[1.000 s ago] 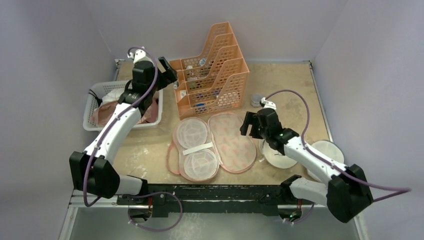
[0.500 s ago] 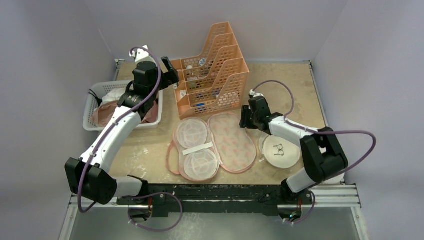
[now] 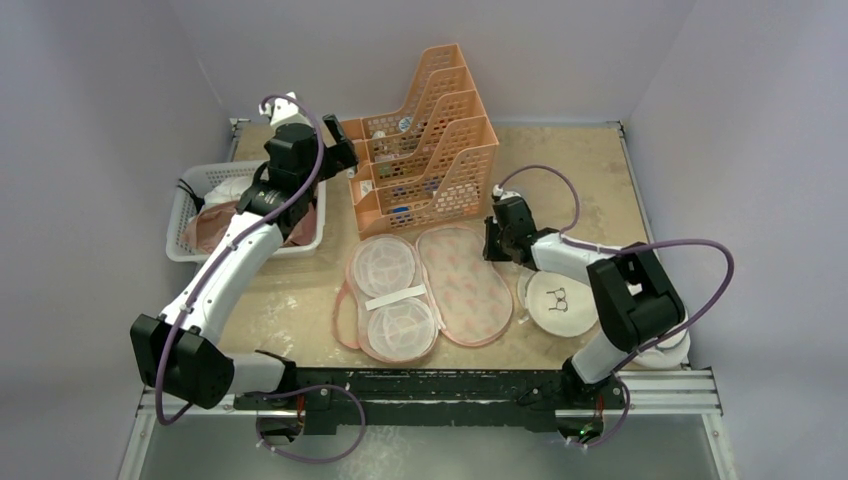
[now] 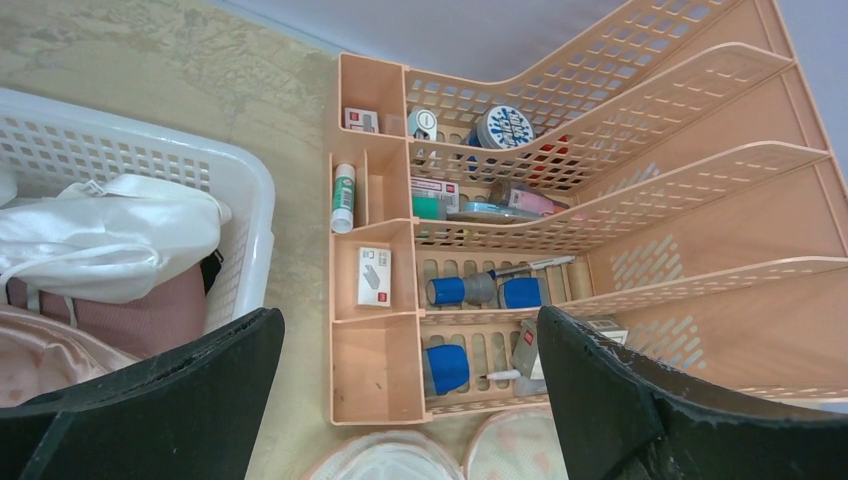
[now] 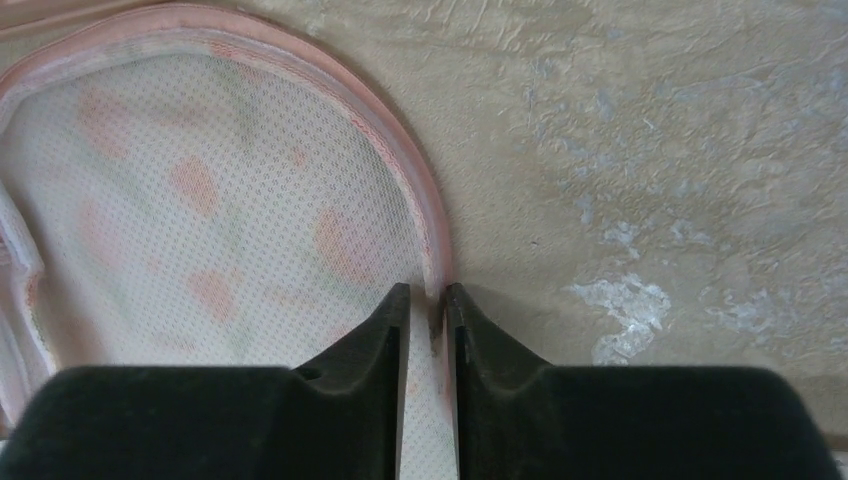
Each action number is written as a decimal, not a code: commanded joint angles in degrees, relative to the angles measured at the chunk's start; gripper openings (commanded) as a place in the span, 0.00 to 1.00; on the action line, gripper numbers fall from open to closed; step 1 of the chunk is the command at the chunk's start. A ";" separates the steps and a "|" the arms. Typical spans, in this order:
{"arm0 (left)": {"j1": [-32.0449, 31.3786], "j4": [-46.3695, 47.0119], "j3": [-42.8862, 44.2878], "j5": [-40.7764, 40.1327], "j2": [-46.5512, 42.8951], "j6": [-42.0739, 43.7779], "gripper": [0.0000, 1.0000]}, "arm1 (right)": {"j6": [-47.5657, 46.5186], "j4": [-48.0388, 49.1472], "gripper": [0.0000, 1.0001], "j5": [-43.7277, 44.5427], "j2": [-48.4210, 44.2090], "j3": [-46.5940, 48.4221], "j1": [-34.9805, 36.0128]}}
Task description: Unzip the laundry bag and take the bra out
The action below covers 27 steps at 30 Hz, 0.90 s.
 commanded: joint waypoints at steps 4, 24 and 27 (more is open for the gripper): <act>-0.27 0.65 2.50 -0.64 0.87 0.89 0.97 | -0.80 1.21 0.09 -0.69 -6.54 -1.66 -0.15; -0.43 -2.26 4.59 0.41 3.37 -0.41 0.95 | -4.76 -14.13 0.00 -2.61 -34.59 3.87 -0.18; -0.43 -2.47 4.80 0.00 3.59 -0.39 0.96 | -5.88 -18.45 0.00 0.39 -35.87 5.58 -0.14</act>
